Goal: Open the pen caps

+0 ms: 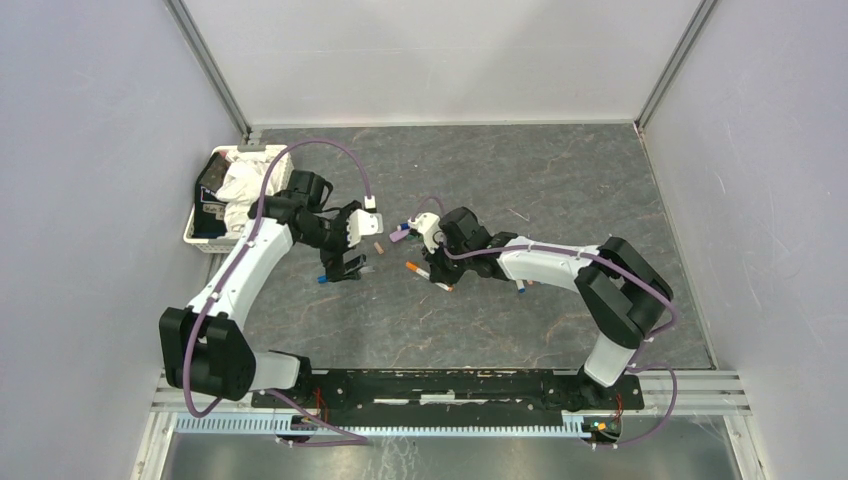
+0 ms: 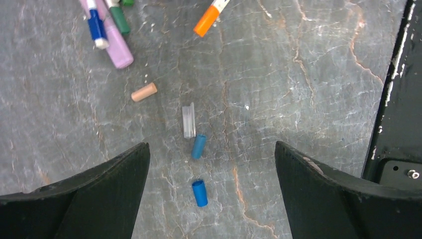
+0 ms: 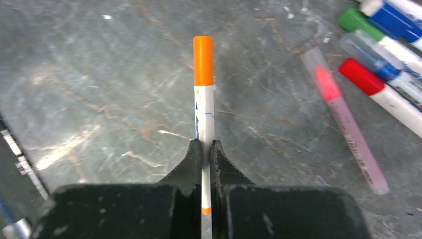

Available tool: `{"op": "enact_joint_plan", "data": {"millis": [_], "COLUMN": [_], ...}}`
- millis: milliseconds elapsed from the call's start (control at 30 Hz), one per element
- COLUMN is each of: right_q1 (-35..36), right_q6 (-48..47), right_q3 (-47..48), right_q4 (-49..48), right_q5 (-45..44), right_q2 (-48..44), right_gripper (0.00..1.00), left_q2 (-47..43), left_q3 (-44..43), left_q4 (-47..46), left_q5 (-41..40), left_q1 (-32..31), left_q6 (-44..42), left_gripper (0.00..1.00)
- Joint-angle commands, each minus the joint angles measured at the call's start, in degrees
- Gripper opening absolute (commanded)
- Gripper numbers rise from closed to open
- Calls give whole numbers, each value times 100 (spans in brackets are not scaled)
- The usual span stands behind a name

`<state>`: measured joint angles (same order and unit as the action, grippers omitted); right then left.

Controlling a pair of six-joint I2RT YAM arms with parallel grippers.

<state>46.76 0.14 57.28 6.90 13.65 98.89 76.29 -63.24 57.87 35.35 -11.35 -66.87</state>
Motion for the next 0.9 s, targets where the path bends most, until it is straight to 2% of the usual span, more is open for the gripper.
{"op": "enact_joint_plan", "data": {"millis": [0,200,400,600,733,867], "right_q1": [-41,-82,-93,-88,-81,-82], "right_q6": [261,543,645,513,504,500], "right_q3": [401,1033,1410,1603,1637,1674], "right_q4": [241,545,702,993,1022,1047], "right_q5": [1169,2430,3445,3731,3792,3867], "right_q2": [-295,-113,103,283,323,350], "right_gripper": [0,0,0,0,0,0], "left_q2": [-152,-299,-391,-314,-275,-243], "left_q3": [185,497,784,824,787,822], "left_q4": [225,82,-380,-653,-654,-656], "left_q5": [653,369,105,-127,-138,-262], "left_q1": [-134,-625,-859,-1077,-1242,-1458], "left_q6": [-1017,-1253,-1198,-1117,-1050,-1040], "left_gripper": [100,97,92,83,73,56]}}
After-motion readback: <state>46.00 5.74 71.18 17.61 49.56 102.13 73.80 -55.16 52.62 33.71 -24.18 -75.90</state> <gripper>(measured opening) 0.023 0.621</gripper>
